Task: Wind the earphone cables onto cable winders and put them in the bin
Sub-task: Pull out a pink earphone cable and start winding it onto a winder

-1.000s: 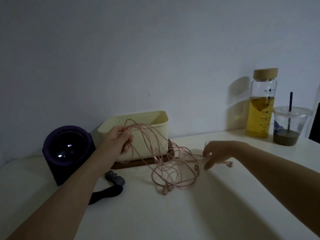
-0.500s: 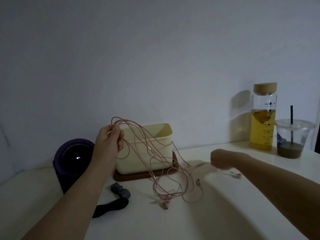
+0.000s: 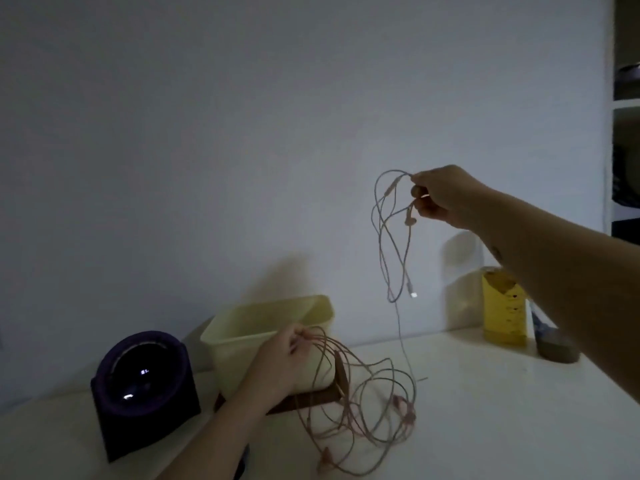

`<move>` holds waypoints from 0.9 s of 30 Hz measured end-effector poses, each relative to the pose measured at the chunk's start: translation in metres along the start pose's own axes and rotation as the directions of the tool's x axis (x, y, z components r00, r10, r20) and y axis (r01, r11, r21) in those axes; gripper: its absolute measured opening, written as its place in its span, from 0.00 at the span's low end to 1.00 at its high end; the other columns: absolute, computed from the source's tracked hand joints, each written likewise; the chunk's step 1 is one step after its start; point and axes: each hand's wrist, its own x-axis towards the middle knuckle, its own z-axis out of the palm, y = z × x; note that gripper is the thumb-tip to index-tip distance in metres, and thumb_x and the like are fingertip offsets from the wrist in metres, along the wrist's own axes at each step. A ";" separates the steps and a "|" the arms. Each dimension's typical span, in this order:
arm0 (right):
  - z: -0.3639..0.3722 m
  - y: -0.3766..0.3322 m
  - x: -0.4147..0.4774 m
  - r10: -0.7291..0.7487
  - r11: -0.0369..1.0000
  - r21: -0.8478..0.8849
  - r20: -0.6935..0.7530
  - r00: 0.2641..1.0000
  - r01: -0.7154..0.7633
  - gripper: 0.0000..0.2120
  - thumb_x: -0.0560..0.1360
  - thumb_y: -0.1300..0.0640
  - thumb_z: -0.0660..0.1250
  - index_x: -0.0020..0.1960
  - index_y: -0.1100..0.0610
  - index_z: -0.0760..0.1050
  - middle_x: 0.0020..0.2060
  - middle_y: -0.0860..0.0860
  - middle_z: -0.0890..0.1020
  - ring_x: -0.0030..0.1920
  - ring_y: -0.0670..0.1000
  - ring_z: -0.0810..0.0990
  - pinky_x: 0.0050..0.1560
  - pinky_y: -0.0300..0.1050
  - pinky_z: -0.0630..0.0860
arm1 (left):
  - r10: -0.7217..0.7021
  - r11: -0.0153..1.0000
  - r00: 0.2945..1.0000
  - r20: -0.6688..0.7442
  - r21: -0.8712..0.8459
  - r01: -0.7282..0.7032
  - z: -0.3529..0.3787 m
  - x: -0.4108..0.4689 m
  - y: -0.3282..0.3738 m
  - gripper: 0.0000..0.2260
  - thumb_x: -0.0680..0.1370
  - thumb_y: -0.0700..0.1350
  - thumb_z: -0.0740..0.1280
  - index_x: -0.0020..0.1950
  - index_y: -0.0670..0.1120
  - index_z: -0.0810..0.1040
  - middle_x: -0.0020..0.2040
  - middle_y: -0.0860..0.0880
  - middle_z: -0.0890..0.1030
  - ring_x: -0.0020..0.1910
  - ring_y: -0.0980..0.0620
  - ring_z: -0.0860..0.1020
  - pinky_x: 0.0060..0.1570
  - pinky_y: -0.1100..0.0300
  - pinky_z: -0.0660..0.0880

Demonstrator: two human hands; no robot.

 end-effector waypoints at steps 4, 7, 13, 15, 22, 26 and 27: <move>0.010 -0.030 -0.006 -0.097 0.992 0.083 0.051 0.994 0.093 0.09 0.81 0.62 0.58 0.42 0.60 0.72 0.34 0.52 0.74 0.32 0.49 0.78 0.31 0.38 0.78 | 0.001 0.929 0.963 0.270 0.357 -0.101 0.017 0.001 0.015 0.08 0.80 0.46 0.59 0.54 0.51 0.77 0.57 0.50 0.80 0.50 0.54 0.76 0.48 0.62 0.70; 0.018 -0.045 -0.013 -0.159 0.984 0.101 0.109 0.981 0.148 0.09 0.81 0.62 0.57 0.44 0.60 0.73 0.34 0.52 0.74 0.34 0.50 0.80 0.34 0.40 0.79 | -0.089 0.895 0.819 0.566 0.406 -0.184 0.021 0.003 0.026 0.16 0.77 0.49 0.65 0.65 0.50 0.77 0.64 0.50 0.77 0.60 0.52 0.75 0.55 0.62 0.70; 0.038 -0.059 -0.022 -0.263 0.956 0.182 0.189 0.946 0.230 0.08 0.82 0.62 0.56 0.47 0.62 0.72 0.36 0.54 0.74 0.36 0.52 0.82 0.43 0.44 0.82 | -0.044 0.995 0.926 0.374 0.104 0.005 -0.008 0.021 0.062 0.38 0.73 0.59 0.70 0.78 0.52 0.57 0.74 0.55 0.62 0.73 0.52 0.63 0.67 0.58 0.62; 0.046 -0.064 -0.025 -0.294 0.942 0.223 0.194 0.936 0.250 0.08 0.82 0.62 0.56 0.49 0.62 0.72 0.36 0.54 0.74 0.36 0.51 0.82 0.43 0.45 0.82 | 0.014 0.997 0.963 0.270 -0.071 0.005 -0.011 0.026 0.078 0.39 0.73 0.60 0.69 0.78 0.51 0.54 0.76 0.52 0.62 0.72 0.51 0.66 0.69 0.55 0.64; 0.053 -0.071 -0.033 -0.346 0.918 0.273 0.188 0.919 0.289 0.08 0.82 0.61 0.56 0.47 0.60 0.72 0.36 0.53 0.75 0.37 0.53 0.83 0.42 0.45 0.81 | 0.080 0.961 0.962 0.262 -0.275 -0.004 0.006 0.036 0.119 0.15 0.84 0.47 0.53 0.54 0.41 0.77 0.42 0.49 0.81 0.34 0.55 0.74 0.34 0.65 0.71; 0.046 -0.050 -0.034 -0.293 0.952 0.143 0.148 0.945 0.272 0.08 0.81 0.60 0.57 0.46 0.58 0.73 0.34 0.51 0.75 0.30 0.49 0.78 0.34 0.40 0.76 | -0.033 0.778 0.998 0.046 -0.625 0.055 -0.021 0.045 0.125 0.19 0.84 0.45 0.53 0.37 0.42 0.74 0.23 0.53 0.74 0.21 0.58 0.70 0.24 0.65 0.64; 0.046 -0.043 -0.034 -0.271 0.959 0.119 0.140 0.952 0.256 0.08 0.81 0.60 0.57 0.45 0.57 0.73 0.34 0.51 0.74 0.29 0.48 0.75 0.33 0.39 0.74 | -0.044 0.771 0.999 -0.014 -0.637 0.025 -0.032 0.046 0.123 0.19 0.84 0.45 0.53 0.37 0.43 0.74 0.23 0.53 0.73 0.19 0.58 0.67 0.23 0.65 0.62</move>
